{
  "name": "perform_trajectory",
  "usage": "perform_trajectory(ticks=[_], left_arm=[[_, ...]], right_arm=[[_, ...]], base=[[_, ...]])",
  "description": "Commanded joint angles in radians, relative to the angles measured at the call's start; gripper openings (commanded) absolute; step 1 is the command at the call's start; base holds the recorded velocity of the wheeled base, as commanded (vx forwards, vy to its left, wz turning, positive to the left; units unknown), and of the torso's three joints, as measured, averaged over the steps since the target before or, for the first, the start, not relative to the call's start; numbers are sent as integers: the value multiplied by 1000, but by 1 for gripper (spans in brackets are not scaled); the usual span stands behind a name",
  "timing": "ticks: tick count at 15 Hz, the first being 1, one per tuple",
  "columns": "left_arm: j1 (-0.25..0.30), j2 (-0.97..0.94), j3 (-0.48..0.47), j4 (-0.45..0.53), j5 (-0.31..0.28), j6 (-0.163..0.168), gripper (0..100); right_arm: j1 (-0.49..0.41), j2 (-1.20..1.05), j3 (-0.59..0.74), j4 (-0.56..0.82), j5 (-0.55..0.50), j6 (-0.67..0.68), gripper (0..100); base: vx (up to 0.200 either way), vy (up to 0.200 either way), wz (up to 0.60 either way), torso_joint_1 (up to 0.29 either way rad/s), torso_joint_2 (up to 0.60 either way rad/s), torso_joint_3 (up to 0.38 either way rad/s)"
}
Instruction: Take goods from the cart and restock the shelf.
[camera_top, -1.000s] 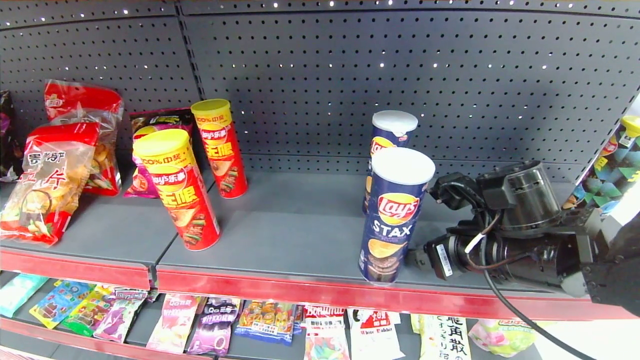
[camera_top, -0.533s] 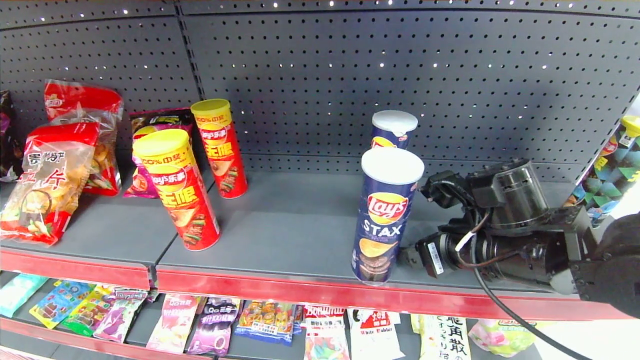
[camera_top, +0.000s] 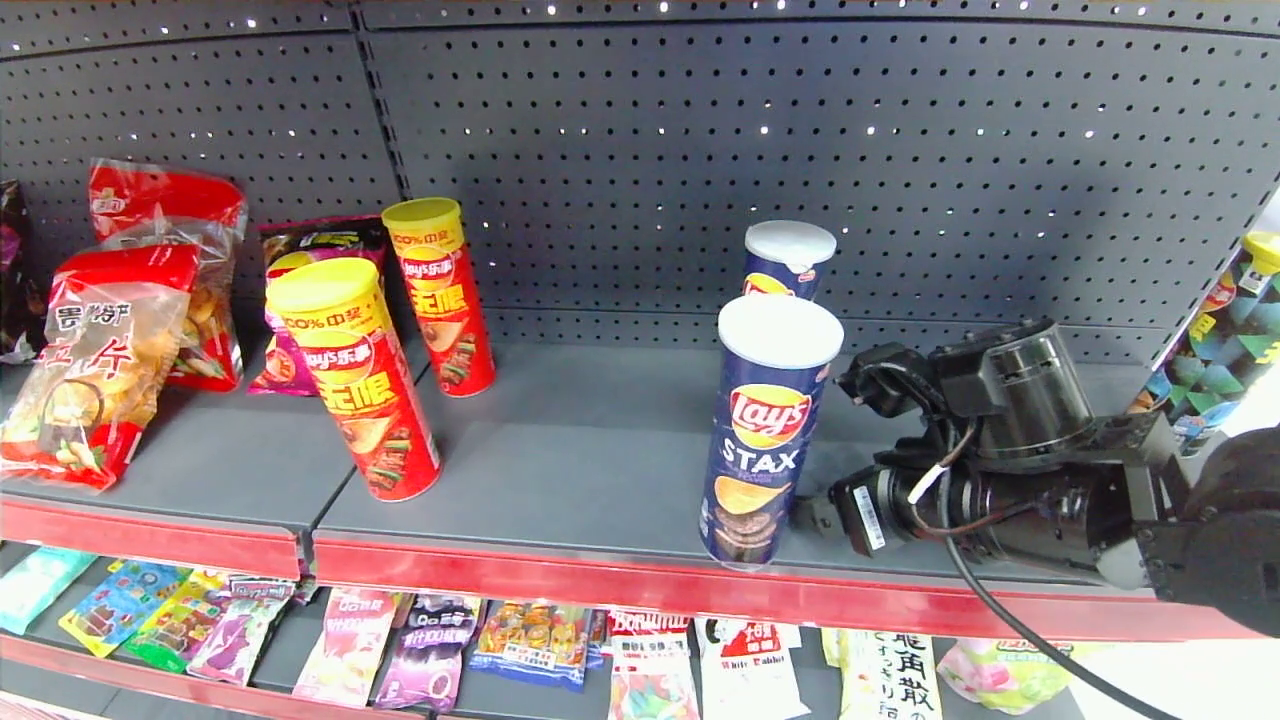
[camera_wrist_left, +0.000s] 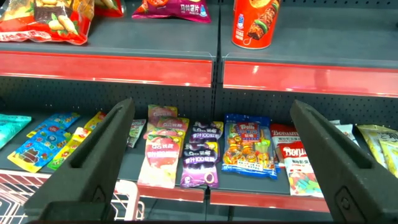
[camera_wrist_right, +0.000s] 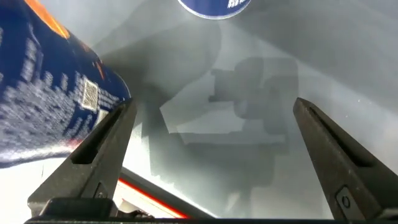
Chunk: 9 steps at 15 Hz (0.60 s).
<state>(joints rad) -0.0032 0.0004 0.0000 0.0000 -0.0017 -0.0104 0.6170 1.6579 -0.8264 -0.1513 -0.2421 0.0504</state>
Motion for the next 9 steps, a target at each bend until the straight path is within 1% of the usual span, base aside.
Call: perform_trajectory(ticks=[1,4,5,6,8,9], left_arm=[[0,0,0,0,0,0,100],[0,0,0,0,0,0,100],[0,0,0,0,0,0,100],[0,0,0,0,0,0,100],[0,0,0,0,0,0,100],[0,0,0,0,0,0,100]], right_arm=[[-23,-43,32,-1,0,-1,100],[-106,-199,130,2,4,-14,100],[-120,-242,159,2,9,-24,100],[-149,-349,231,2,27,-77,100],[-188,-529,336,7,95,-156,100],[-197,-652,389,21,149,-193,100]], base=[[0,0,0,0,0,0],[0,0,0,0,0,0],[0,0,0,0,0,0],[0,0,0,0,0,0],[0,0,0,0,0,0],[0,0,0,0,0,0]])
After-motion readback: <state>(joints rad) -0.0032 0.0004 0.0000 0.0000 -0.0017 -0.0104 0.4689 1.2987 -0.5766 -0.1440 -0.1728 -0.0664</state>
